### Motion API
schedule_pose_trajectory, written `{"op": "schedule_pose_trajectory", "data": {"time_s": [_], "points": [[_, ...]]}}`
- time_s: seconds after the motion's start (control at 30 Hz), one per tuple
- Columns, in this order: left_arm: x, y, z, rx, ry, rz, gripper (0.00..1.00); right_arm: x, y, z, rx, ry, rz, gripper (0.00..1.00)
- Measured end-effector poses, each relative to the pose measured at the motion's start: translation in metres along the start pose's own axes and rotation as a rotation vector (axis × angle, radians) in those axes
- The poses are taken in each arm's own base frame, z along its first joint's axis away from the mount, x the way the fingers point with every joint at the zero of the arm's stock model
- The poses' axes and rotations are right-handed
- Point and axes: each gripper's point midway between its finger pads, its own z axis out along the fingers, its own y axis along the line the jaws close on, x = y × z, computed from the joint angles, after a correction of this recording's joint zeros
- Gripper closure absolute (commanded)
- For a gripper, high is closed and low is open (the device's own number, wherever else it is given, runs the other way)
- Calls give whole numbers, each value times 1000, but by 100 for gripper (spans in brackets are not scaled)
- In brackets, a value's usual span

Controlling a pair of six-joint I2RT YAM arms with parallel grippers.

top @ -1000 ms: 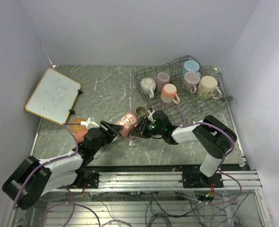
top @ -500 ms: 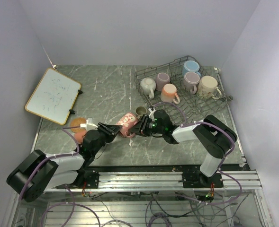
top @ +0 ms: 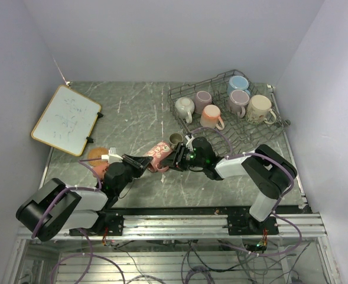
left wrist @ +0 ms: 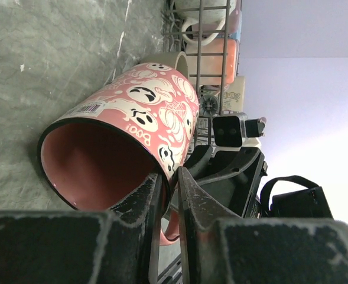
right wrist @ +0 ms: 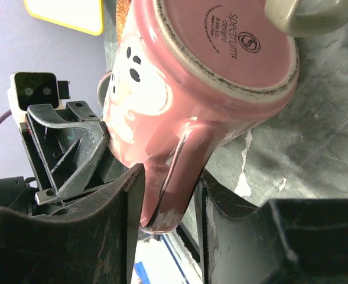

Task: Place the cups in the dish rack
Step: Pick up the cup at the center of the board.

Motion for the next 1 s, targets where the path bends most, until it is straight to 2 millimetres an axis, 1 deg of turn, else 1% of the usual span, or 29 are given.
{"op": "schedule_pose_trajectory", "data": {"time_s": [0.23, 0.33, 0.53, 0.67, 0.8, 0.93, 1.0], "points": [[0, -8, -2, 25, 7, 9, 82, 1, 3, -1, -5, 9, 1, 59], [1, -10, -2, 28, 15, 19, 82, 1, 3, -1, -1, 11, 2, 60], [3, -12, -2, 34, 26, 23, 83, 3, 1, -2, 15, 16, 12, 69], [7, -8, -3, 33, 40, 23, 82, 4, -2, -2, 30, 18, 23, 75], [8, -9, -5, 38, 47, 24, 81, 4, -2, -4, 33, 20, 28, 79], [9, -12, -7, 48, 56, 39, 80, 5, 0, -6, 35, 28, 43, 89], [9, -14, -10, 52, 62, 51, 79, 6, 2, -7, 33, 33, 54, 90]]}}
